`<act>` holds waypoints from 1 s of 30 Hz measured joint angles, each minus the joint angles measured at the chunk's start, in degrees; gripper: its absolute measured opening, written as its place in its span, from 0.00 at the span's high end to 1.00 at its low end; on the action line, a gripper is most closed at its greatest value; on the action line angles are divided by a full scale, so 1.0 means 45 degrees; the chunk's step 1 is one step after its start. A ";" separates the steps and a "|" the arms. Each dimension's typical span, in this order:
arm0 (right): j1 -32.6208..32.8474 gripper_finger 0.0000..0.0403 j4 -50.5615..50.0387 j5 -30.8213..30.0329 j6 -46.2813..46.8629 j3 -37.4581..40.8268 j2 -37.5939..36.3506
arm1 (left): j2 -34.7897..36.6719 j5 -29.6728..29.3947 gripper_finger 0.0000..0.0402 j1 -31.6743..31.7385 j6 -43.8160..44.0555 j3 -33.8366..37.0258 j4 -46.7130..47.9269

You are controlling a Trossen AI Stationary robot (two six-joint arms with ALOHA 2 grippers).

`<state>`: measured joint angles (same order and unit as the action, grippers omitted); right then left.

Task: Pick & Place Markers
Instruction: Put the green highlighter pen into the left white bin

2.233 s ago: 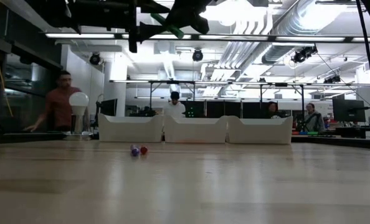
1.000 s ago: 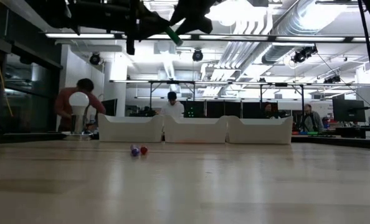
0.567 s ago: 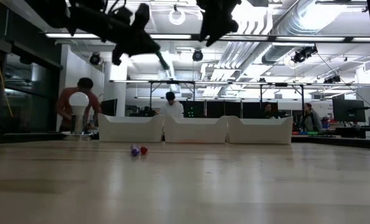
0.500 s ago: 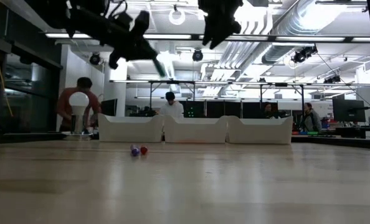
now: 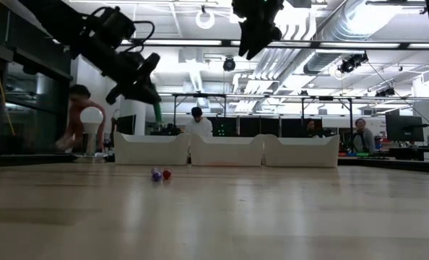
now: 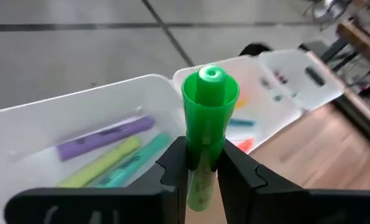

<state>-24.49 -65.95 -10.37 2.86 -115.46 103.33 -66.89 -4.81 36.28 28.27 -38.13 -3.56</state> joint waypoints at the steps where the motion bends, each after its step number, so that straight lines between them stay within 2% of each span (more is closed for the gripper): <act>1: 0.0000 0.48 -0.0005 0.0000 -0.0058 0.0004 0.0000 | -0.0063 0.0259 0.86 0.0231 -0.0306 -0.0013 0.0111; 4: 0.0000 0.47 0.0012 0.0001 -0.0088 0.0004 0.0000 | -0.0434 0.0672 0.85 0.0656 -0.1336 -0.0450 0.1187; 8: 0.0000 0.47 0.0044 -0.0004 -0.0092 0.0004 0.0000 | -0.1383 0.0632 0.84 0.0891 -0.3435 -0.2016 0.3307; 14: 0.0000 0.48 0.0044 0.0001 -0.0098 0.0004 0.0003 | -0.3748 -0.0409 0.83 0.0848 -0.6957 -0.5059 0.7031; 18: 0.0000 0.48 0.0041 -0.0021 -0.0098 0.0004 0.0005 | -0.5352 -0.0741 0.83 0.0857 -0.8583 -0.6765 0.9153; 26: 0.0000 0.48 0.0039 -0.0145 -0.0092 0.0004 0.0005 | -0.7428 -0.0835 0.83 0.0760 -1.1121 -0.8737 1.1224; 30: 0.0000 0.48 0.0039 -0.0145 -0.0041 0.0004 0.0010 | -0.8250 -0.1475 0.83 0.0656 -1.1858 -0.9211 1.1871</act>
<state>-24.49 -65.78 -11.03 2.67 -115.44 103.37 -104.02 -11.45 39.24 -25.09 -79.58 49.86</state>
